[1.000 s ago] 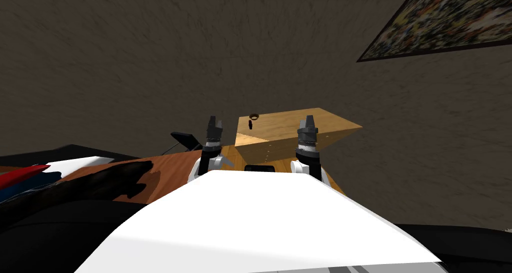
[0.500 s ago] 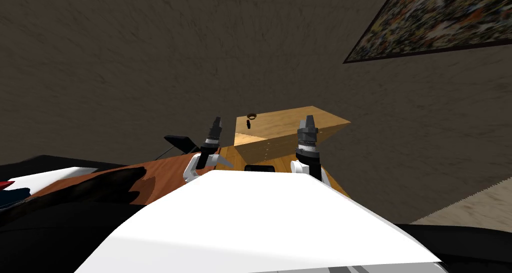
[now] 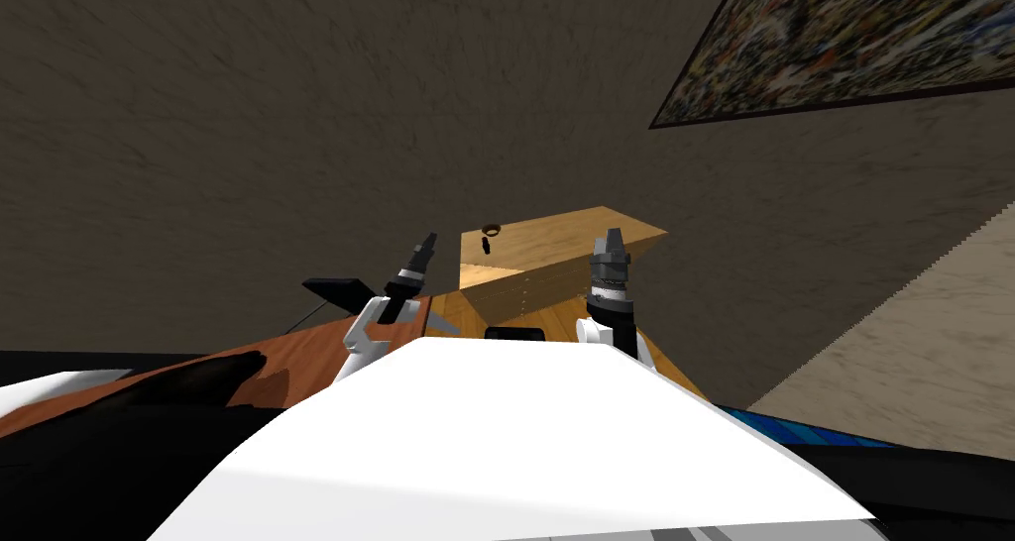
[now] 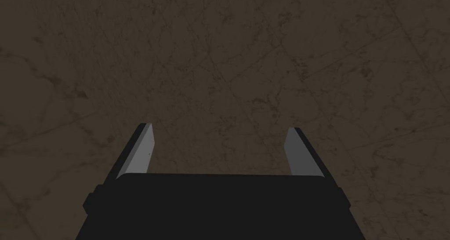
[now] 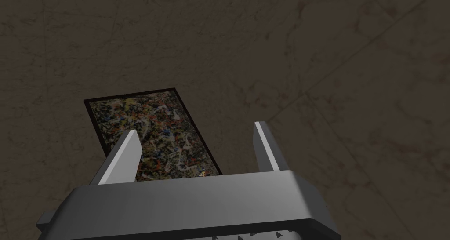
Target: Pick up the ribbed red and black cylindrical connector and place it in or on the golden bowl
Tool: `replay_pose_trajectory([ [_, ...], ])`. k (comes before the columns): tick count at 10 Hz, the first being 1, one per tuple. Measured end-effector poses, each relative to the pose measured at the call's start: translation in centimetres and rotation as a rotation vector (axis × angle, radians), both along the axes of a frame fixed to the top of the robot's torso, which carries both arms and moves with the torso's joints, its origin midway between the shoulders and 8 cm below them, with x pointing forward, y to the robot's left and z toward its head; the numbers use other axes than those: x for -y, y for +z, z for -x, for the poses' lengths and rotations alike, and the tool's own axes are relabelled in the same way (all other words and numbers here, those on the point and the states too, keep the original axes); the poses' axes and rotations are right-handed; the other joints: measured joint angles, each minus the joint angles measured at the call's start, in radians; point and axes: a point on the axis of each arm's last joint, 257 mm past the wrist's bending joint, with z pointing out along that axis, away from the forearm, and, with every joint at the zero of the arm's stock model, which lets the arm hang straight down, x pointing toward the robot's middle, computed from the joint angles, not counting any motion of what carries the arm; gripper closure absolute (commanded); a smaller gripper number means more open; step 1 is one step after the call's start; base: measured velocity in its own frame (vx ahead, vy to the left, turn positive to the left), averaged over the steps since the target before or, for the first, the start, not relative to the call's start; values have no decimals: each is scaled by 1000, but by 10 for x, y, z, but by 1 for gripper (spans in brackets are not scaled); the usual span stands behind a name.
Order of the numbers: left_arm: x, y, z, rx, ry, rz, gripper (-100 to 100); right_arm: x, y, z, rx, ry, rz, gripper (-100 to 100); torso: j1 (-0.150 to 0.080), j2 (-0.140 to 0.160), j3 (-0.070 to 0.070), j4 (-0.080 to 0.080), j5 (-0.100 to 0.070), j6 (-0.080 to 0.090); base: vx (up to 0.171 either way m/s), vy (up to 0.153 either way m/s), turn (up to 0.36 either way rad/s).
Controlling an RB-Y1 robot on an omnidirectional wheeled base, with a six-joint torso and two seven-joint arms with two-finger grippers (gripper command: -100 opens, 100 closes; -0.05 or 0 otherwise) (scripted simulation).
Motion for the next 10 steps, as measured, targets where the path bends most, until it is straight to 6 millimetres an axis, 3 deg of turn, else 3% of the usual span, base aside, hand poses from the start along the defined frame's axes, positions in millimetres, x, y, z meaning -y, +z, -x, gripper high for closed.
replay_pose_trajectory([
  [4,-40,-23,-25,-78,69,-114,-100,0,0,0,0,0,0,0,-1,-3,-2,-1,0,0,-16,-19,-144],
  [10,-89,-53,-40,-217,145,-233,-100,0,0,0,0,0,0,0,-4,-4,-2,-1,-1,0,9,-50,-126],
])
